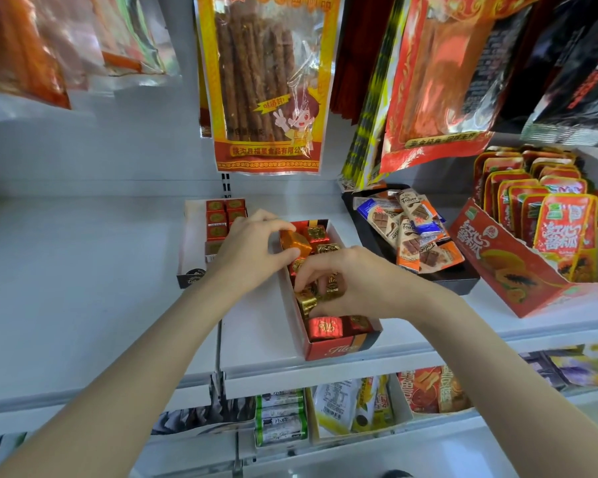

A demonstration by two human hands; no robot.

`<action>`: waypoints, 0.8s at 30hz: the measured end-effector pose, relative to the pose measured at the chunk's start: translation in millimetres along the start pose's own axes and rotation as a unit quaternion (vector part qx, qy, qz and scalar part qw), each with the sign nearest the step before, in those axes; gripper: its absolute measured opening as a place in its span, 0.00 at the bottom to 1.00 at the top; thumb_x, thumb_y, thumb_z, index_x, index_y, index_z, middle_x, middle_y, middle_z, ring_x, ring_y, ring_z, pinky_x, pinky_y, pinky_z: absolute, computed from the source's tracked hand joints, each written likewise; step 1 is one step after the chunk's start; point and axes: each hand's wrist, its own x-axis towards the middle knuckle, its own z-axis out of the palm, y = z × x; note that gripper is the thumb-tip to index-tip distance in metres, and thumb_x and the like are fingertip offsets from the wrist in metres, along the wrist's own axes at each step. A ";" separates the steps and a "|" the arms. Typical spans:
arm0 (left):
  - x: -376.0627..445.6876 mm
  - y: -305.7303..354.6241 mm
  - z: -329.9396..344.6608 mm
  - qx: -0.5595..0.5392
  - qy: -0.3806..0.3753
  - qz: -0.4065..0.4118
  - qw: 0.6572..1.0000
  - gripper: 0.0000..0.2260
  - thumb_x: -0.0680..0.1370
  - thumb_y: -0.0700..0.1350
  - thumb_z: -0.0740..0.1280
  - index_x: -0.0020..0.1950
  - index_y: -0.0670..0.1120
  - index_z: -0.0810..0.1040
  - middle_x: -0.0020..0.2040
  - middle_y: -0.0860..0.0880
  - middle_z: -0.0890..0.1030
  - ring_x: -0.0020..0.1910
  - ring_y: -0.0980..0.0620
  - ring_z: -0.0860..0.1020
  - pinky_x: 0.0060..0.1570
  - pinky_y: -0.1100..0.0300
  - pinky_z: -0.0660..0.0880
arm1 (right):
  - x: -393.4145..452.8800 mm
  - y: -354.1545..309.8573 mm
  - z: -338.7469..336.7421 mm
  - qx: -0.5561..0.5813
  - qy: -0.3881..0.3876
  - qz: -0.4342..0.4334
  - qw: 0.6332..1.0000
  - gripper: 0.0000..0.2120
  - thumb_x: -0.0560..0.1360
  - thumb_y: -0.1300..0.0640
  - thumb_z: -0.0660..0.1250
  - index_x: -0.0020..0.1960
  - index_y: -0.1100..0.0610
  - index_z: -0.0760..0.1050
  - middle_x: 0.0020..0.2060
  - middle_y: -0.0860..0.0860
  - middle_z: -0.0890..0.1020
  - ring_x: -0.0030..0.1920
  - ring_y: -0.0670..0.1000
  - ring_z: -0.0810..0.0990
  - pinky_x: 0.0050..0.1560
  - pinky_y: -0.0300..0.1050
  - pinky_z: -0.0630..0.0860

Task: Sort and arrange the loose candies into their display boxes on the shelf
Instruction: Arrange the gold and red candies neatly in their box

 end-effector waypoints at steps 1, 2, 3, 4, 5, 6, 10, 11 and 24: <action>1.0 -0.3 0.9 0.009 -0.004 -0.005 1.000 0.18 0.74 0.50 0.67 0.64 0.52 0.74 0.63 0.50 0.70 0.64 0.48 0.65 0.58 0.58 0.62 | -0.8 0.3 -3.0 0.034 0.006 0.009 0.999 0.12 0.67 0.61 0.74 0.49 0.55 0.77 0.43 0.44 0.80 0.39 0.41 0.76 0.39 0.27 0.71; 1.6 -0.3 1.2 0.021 -0.010 -0.011 1.000 0.18 0.75 0.50 0.66 0.65 0.52 0.73 0.64 0.50 0.69 0.65 0.48 0.64 0.60 0.56 0.62 | -2.7 1.1 -8.5 0.066 0.027 0.018 0.997 0.12 0.66 0.60 0.75 0.48 0.55 0.77 0.42 0.43 0.80 0.40 0.41 0.77 0.38 0.30 0.72; 1.8 -0.7 1.5 0.032 -0.019 -0.022 0.999 0.19 0.76 0.50 0.65 0.67 0.52 0.71 0.65 0.49 0.67 0.66 0.47 0.63 0.62 0.55 0.62 | -5.3 3.5 -16.0 0.082 0.058 0.025 0.995 0.12 0.66 0.60 0.75 0.47 0.54 0.77 0.41 0.42 0.79 0.41 0.41 0.77 0.39 0.34 0.74; 1.6 -0.6 1.8 0.041 -0.026 -0.033 0.998 0.19 0.77 0.50 0.64 0.68 0.53 0.70 0.67 0.49 0.65 0.67 0.46 0.61 0.64 0.53 0.61 | -8.3 6.8 -24.1 0.076 0.089 0.030 0.993 0.12 0.66 0.59 0.74 0.47 0.52 0.76 0.42 0.42 0.79 0.43 0.41 0.77 0.41 0.39 0.76; 1.2 0.0 1.9 0.046 -0.028 -0.039 0.998 0.20 0.77 0.49 0.63 0.69 0.53 0.68 0.69 0.48 0.64 0.68 0.45 0.60 0.65 0.52 0.61 | -11.0 10.0 -30.7 0.052 0.113 0.033 0.992 0.11 0.67 0.59 0.74 0.47 0.50 0.76 0.43 0.41 0.78 0.46 0.41 0.77 0.44 0.42 0.77; 0.5 1.0 1.9 0.047 -0.021 -0.035 0.998 0.20 0.77 0.49 0.62 0.69 0.53 0.68 0.69 0.48 0.63 0.68 0.45 0.60 0.66 0.51 0.61 | -12.7 12.0 -33.6 0.016 0.127 0.035 0.991 0.11 0.68 0.59 0.73 0.48 0.49 0.76 0.44 0.40 0.77 0.47 0.42 0.76 0.46 0.43 0.77; -9.4 10.6 -6.8 0.018 0.042 0.035 0.998 0.11 0.77 0.45 0.64 0.59 0.51 0.77 0.59 0.50 0.71 0.62 0.50 0.67 0.60 0.58 0.64 | -8.5 15.1 -19.3 -0.089 0.085 0.025 0.992 0.12 0.70 0.62 0.70 0.53 0.51 0.78 0.49 0.43 0.72 0.49 0.42 0.74 0.52 0.35 0.72; -13.5 12.1 -10.2 0.016 0.032 0.045 0.998 0.09 0.76 0.46 0.64 0.55 0.52 0.78 0.55 0.52 0.72 0.60 0.51 0.68 0.59 0.57 0.64 | -6.7 17.1 -14.4 -0.118 0.072 0.022 0.990 0.13 0.71 0.63 0.69 0.54 0.52 0.78 0.51 0.45 0.70 0.52 0.44 0.73 0.54 0.33 0.69; -21.5 12.8 -11.0 0.088 -0.107 0.038 0.990 0.20 0.75 0.53 0.64 0.67 0.55 0.69 0.65 0.54 0.68 0.65 0.51 0.62 0.63 0.51 0.61 | -17.1 2.6 -21.1 -0.118 0.030 0.042 0.992 0.09 0.71 0.56 0.70 0.52 0.50 0.79 0.39 0.38 0.76 0.41 0.32 0.71 0.41 0.24 0.65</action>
